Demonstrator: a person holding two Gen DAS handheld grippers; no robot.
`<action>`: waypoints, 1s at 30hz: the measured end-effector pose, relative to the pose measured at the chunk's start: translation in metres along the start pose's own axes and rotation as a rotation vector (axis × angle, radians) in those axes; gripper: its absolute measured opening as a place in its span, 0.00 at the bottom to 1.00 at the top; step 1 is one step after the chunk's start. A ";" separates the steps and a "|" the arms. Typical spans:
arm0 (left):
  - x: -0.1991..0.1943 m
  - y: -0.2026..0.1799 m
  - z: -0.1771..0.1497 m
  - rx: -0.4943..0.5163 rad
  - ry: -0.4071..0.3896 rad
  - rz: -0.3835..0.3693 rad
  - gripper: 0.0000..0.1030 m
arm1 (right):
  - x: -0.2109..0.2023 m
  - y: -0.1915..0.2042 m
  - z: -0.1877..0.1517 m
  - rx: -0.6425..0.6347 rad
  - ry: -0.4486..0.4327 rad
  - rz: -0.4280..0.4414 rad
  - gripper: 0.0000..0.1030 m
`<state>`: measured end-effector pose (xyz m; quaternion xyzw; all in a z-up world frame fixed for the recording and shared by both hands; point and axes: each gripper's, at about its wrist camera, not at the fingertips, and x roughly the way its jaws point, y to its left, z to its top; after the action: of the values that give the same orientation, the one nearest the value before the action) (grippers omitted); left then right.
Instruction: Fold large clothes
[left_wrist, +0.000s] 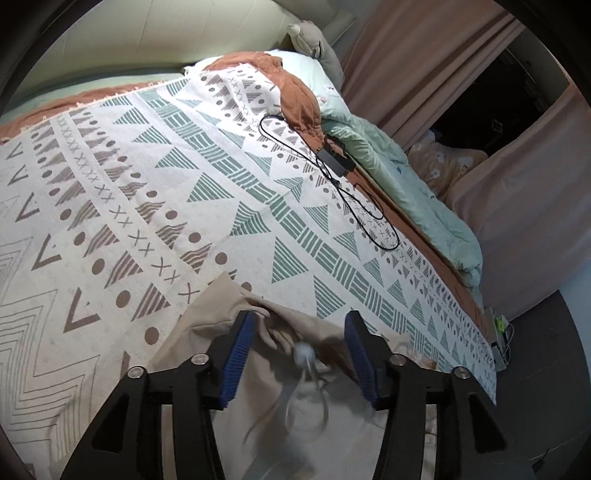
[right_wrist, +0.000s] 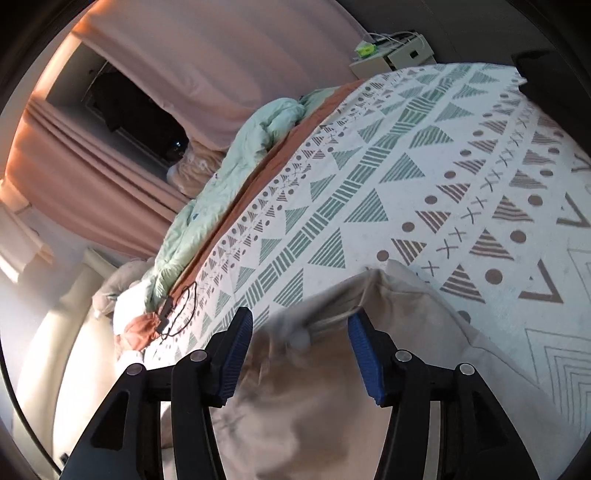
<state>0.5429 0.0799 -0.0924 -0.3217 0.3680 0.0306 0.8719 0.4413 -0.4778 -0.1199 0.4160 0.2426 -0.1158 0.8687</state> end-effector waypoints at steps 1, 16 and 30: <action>-0.005 0.001 -0.002 0.005 -0.011 0.007 0.59 | -0.002 0.003 -0.001 -0.018 -0.002 -0.003 0.53; -0.042 0.064 -0.035 -0.065 -0.029 0.128 0.59 | 0.029 0.077 -0.056 -0.279 0.189 0.089 0.53; -0.010 0.074 -0.052 0.007 0.100 0.111 0.40 | 0.074 0.140 -0.134 -0.503 0.371 0.042 0.53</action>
<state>0.4817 0.1100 -0.1531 -0.2988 0.4285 0.0615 0.8505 0.5177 -0.2854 -0.1371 0.2069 0.4092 0.0437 0.8876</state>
